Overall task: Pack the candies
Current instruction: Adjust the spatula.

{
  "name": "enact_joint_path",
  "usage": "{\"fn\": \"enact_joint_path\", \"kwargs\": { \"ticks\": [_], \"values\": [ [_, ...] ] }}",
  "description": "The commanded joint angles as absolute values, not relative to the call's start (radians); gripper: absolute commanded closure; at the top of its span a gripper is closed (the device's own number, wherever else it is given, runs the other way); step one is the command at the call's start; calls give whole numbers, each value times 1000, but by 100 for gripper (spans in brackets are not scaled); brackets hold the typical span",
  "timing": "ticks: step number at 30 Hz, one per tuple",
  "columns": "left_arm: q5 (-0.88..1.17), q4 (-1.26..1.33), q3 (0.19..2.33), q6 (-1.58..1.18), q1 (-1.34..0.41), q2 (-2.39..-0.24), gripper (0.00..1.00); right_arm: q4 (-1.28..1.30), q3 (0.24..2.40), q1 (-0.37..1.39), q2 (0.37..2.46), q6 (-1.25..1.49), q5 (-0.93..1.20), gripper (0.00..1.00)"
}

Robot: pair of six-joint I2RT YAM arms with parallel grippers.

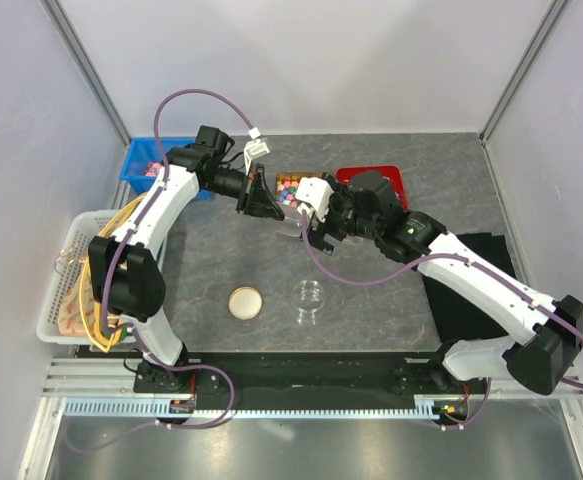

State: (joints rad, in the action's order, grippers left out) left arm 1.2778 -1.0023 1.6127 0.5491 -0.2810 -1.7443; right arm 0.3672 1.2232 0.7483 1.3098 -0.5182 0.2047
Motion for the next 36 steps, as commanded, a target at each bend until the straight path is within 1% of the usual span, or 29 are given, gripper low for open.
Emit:
{"fn": "enact_joint_path", "kwargs": {
  "ticks": [1, 3, 6, 7, 9, 10, 11, 13, 16, 22, 25, 31, 33, 36],
  "values": [
    [1378, -1042, 1634, 574, -296, -1736, 98, 304, 1249, 745, 1330, -430, 124, 2],
    [1379, -1043, 1632, 575, -296, -1736, 98, 313, 1262, 746, 1331, -402, 100, 2],
    [1376, -1043, 1632, 577, -296, -1738, 98, 327, 1267, 746, 1316, -423, 144, 2],
    [1376, -1043, 1634, 575, -296, -1738, 98, 328, 1266, 747, 1312, -437, 152, 4],
    [1378, -1043, 1634, 578, -296, -1741, 98, 327, 1267, 749, 1307, -445, 149, 12],
    [1378, -1042, 1635, 574, -296, -1740, 98, 324, 1267, 749, 1307, -448, 131, 20],
    [1376, -1043, 1635, 574, -296, -1743, 98, 318, 1267, 749, 1312, -448, 120, 24],
    [1373, -1043, 1638, 569, -296, -1747, 98, 301, 1256, 752, 1315, -451, 100, 40],
    [1374, -1043, 1641, 566, -296, -1753, 98, 278, 1243, 762, 1318, -453, 72, 50],
    [1367, -1043, 1644, 561, -296, -1764, 98, 264, 1247, 810, 1342, -468, 6, 50],
    [1368, -1043, 1646, 560, -299, -1767, 98, 252, 1244, 831, 1357, -476, -29, 52],
    [1367, -1043, 1643, 560, -301, -1775, 98, 222, 1238, 845, 1353, -462, -66, 50],
    [1368, -1043, 1641, 561, -302, -1778, 98, 224, 1241, 845, 1339, -457, -61, 52],
    [1368, -1043, 1641, 560, -304, -1793, 98, 238, 1236, 844, 1324, -463, -25, 62]
  ]
}}
